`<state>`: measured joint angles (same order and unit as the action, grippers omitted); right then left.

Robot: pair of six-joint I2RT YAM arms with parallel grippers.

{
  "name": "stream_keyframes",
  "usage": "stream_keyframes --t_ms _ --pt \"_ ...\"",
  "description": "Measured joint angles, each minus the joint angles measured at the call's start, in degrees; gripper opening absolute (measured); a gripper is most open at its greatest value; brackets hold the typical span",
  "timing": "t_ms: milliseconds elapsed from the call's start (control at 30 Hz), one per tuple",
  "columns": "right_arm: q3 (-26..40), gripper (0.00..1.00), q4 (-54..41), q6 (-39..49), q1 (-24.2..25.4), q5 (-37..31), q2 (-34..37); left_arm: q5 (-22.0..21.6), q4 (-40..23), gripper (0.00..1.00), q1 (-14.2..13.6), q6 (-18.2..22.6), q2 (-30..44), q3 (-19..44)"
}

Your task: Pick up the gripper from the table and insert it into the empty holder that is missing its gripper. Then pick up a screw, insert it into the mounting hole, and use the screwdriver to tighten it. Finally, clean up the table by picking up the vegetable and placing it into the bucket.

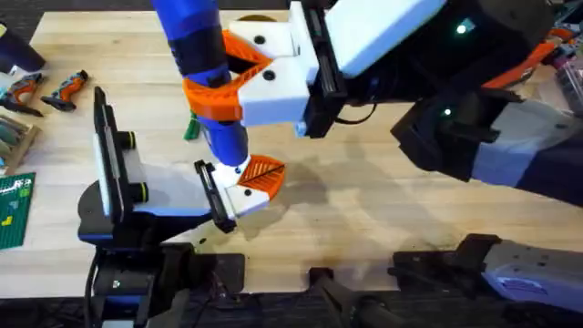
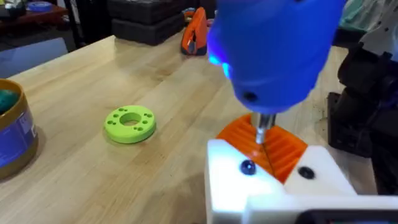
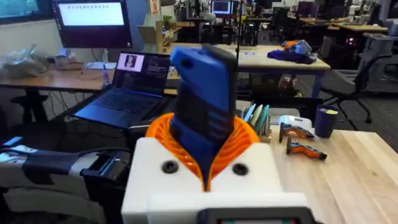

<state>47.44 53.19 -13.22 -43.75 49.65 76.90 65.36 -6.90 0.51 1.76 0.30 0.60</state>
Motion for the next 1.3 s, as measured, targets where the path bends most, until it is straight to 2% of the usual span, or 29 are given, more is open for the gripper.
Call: stream_keyframes --t_ms 1300 --pt "0.0 0.026 0.0 2.8 -0.6 2.7 1.5 0.0 0.0 0.004 0.0 0.0 0.0 0.0"
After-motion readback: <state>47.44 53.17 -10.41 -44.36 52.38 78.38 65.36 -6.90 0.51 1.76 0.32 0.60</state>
